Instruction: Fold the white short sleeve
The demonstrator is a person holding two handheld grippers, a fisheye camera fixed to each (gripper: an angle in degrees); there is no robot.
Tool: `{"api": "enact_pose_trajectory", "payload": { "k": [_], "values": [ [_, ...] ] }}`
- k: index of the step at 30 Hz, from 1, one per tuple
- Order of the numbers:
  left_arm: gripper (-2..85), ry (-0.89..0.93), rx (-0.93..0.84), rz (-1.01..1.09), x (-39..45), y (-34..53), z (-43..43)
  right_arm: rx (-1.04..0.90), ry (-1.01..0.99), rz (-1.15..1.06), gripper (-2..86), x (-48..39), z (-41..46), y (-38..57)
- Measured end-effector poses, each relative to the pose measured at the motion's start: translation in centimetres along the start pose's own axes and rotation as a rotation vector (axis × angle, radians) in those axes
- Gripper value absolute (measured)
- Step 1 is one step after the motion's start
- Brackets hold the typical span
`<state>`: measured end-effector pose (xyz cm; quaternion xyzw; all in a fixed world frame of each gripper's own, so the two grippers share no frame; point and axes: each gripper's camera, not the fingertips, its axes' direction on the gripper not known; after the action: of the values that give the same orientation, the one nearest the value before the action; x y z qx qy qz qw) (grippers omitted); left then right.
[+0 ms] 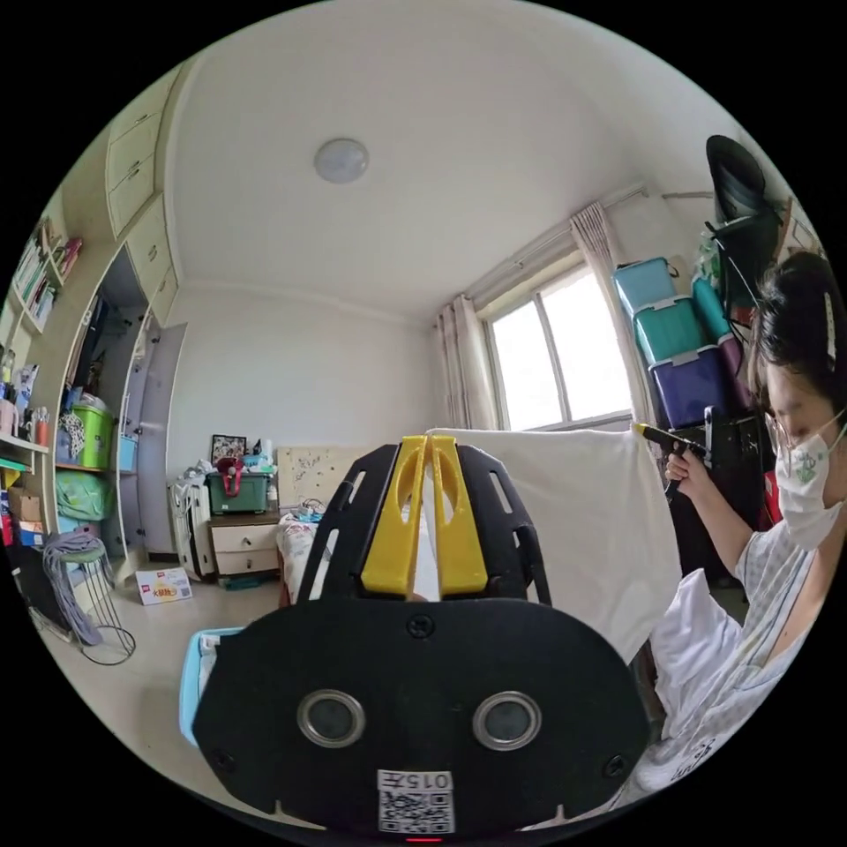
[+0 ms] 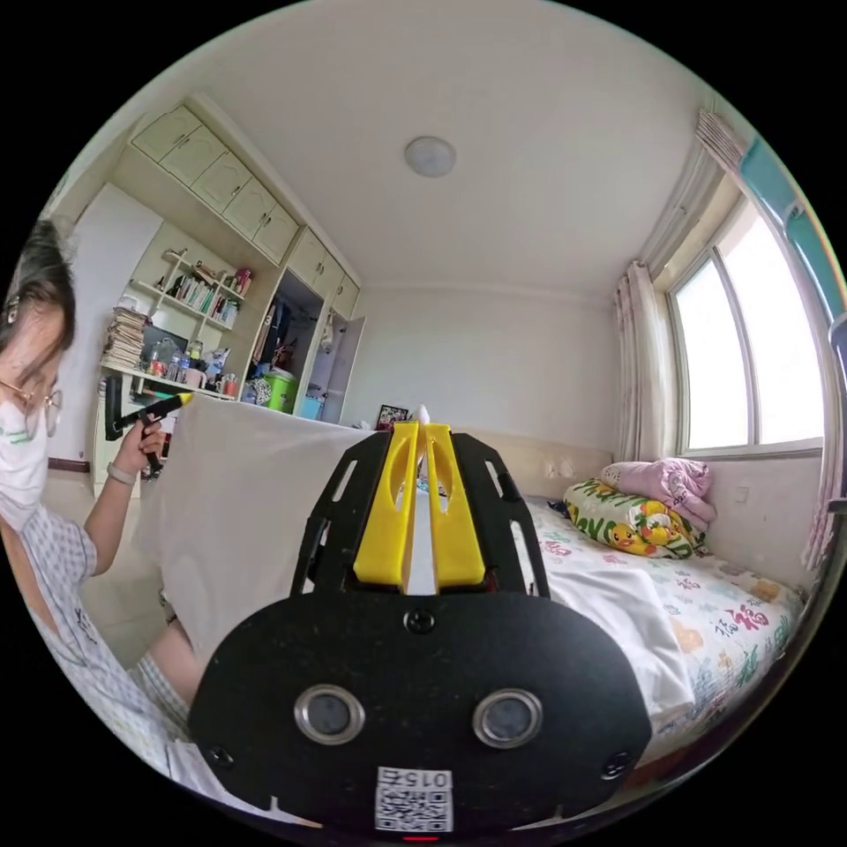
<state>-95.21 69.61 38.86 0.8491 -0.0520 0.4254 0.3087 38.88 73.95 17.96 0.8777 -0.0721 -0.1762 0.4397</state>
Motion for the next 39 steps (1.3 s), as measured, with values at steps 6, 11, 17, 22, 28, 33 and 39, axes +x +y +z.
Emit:
{"api": "enact_pose_trajectory", "payload": {
  "k": [6,11,17,22,28,33,39],
  "values": [
    [0.0,-0.083,-0.359,-0.127,-7.7,9.0,15.7,-0.324,0.024,0.055,-0.6,2.9,20.3,2.5],
    [0.1,-0.104,-0.726,-0.114,-11.1,18.5,29.6,-0.654,0.029,0.080,-0.5,4.2,34.8,8.0],
    [0.4,-0.128,-0.815,-0.151,-12.0,24.1,35.7,-0.814,0.129,-0.054,-0.1,2.7,39.9,7.8],
    [1.4,-0.151,-0.881,-0.132,-10.4,25.5,38.5,-0.905,0.111,-0.089,2.4,3.4,40.4,6.1],
    [8.3,-0.204,-0.815,-0.072,-7.0,23.2,35.6,-0.608,0.038,0.010,8.8,6.4,27.9,0.4],
    [9.9,0.165,-0.664,0.049,3.5,20.1,25.3,-0.511,-0.449,-0.092,8.4,2.8,11.3,-2.6],
    [9.4,0.220,-0.627,0.278,18.1,21.6,19.5,-0.237,-0.495,-0.331,5.8,-4.6,-3.9,-0.6]
  ]
}}
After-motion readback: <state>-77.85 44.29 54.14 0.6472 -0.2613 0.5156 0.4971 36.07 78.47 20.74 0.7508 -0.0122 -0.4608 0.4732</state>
